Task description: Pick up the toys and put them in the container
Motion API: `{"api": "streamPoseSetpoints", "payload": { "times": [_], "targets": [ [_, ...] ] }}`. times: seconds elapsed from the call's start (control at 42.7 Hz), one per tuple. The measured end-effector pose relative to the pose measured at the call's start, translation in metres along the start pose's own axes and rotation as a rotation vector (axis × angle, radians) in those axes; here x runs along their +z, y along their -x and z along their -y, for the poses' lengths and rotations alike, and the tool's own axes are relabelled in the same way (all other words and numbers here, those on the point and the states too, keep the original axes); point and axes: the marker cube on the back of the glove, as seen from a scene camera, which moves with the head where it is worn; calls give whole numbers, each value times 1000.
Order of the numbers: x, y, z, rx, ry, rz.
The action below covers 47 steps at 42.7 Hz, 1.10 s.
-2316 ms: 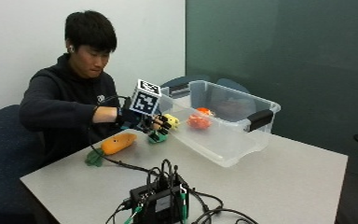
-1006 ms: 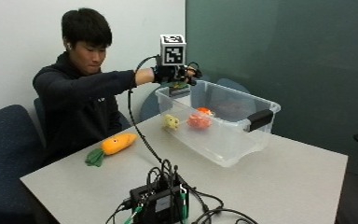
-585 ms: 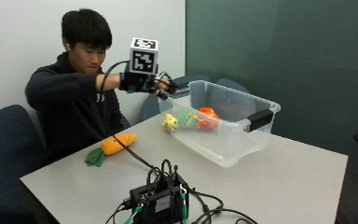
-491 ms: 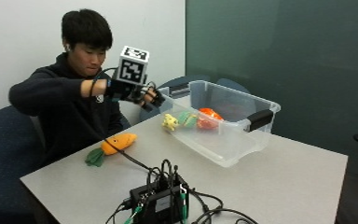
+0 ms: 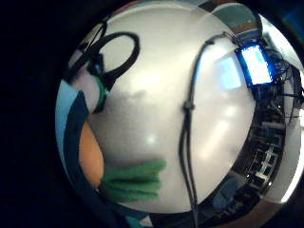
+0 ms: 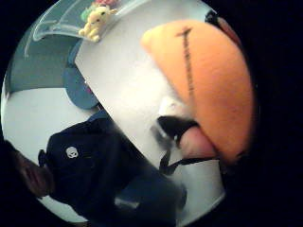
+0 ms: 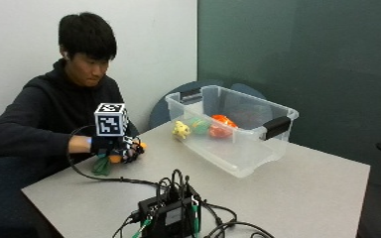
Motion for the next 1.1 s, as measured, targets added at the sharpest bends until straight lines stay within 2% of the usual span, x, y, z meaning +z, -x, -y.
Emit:
{"api": "streamPoseSetpoints", "payload": {
  "times": [0.094,0.211,0.328,0.445,0.562,0.632,0.702,0.819,1.1],
  "targets": [
    [-6,8,6,-58,-45,-31],
    [-35,12,25,-63,-111,6],
    [-107,17,58,-69,-273,9],
    [-200,47,103,-156,-427,109],
    [-255,77,164,-92,-463,184],
    [-257,96,200,-19,-419,92],
    [-248,102,225,32,-311,-9],
    [-235,94,226,-146,-145,-37],
    [-250,28,170,-26,-321,235]
  ]
}}
